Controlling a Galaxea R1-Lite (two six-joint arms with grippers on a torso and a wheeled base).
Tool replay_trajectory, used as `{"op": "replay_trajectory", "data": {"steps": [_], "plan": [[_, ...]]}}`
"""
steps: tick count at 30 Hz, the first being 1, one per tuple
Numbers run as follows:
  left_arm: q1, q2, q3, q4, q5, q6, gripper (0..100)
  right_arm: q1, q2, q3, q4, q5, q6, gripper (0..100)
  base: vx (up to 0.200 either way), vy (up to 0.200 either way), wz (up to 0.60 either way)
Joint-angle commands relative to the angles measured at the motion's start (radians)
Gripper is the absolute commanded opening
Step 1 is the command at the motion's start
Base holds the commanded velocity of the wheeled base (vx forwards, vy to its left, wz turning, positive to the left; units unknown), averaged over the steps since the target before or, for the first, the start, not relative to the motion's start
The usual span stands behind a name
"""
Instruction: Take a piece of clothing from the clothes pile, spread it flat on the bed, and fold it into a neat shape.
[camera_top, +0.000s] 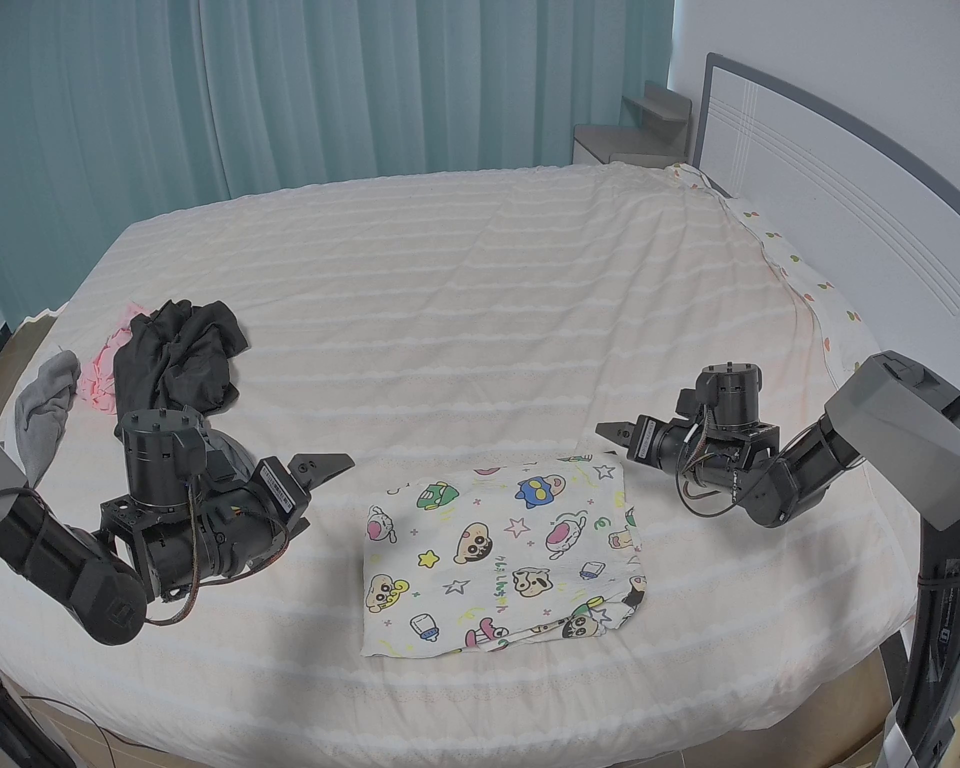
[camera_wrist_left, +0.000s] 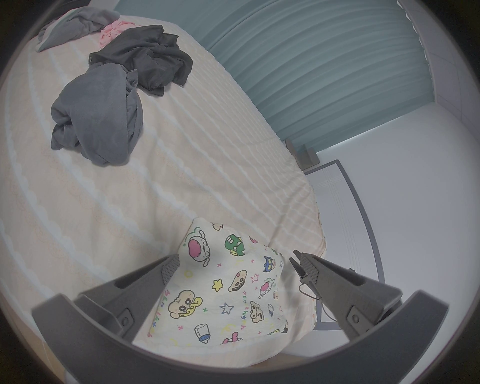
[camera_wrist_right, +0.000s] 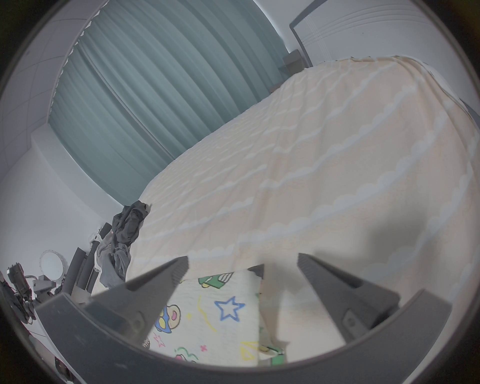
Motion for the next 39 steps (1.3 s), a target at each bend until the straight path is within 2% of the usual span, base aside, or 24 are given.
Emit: {"op": "replay_trajectory", "data": {"steps": [1,5,6,11,15,16,19,23,28,33,39], "plan": [[-0.003,0.046,0.011,-0.002,0.001,0.027,100,-0.031,-0.064,0.079,0.000,0.005,0.000,100,0.000,0.000,0.00],[-0.011,0.060,0.017,0.000,-0.006,0.033,100,-0.042,-0.106,0.156,-0.001,0.012,0.003,100,0.000,0.000,0.00],[-0.018,0.083,0.016,-0.002,-0.006,0.035,100,-0.039,-0.172,0.264,-0.003,0.020,0.023,100,0.000,0.000,0.00],[-0.048,0.144,0.003,-0.003,0.000,0.035,100,0.009,-0.267,0.466,-0.012,0.046,0.034,100,0.000,0.000,0.00],[-0.081,0.193,0.003,-0.060,-0.003,0.035,100,0.026,-0.287,0.572,-0.116,0.051,0.121,100,0.000,0.000,0.00],[-0.095,0.219,0.006,-0.091,-0.002,0.035,100,0.030,-0.282,0.599,-0.167,0.058,0.167,100,0.000,0.000,0.00],[-0.107,0.262,0.017,-0.138,0.000,0.063,100,0.038,-0.248,0.661,-0.270,0.088,0.211,100,0.000,0.000,0.00],[-0.106,0.308,0.028,-0.143,0.011,0.142,100,0.046,-0.133,0.685,-0.431,0.118,0.222,100,0.000,0.000,0.00],[-0.103,0.372,0.008,-0.152,0.050,0.156,100,0.046,-0.021,0.708,-0.639,0.109,0.207,100,0.000,0.000,0.00],[-0.101,0.417,-0.030,-0.172,0.083,0.156,100,0.066,-0.023,0.704,-0.646,0.108,0.207,100,0.000,0.000,0.00],[-0.101,0.426,-0.041,-0.172,0.083,0.153,100,0.066,-0.003,0.669,-0.650,0.109,0.210,100,0.000,0.000,0.00]]}}
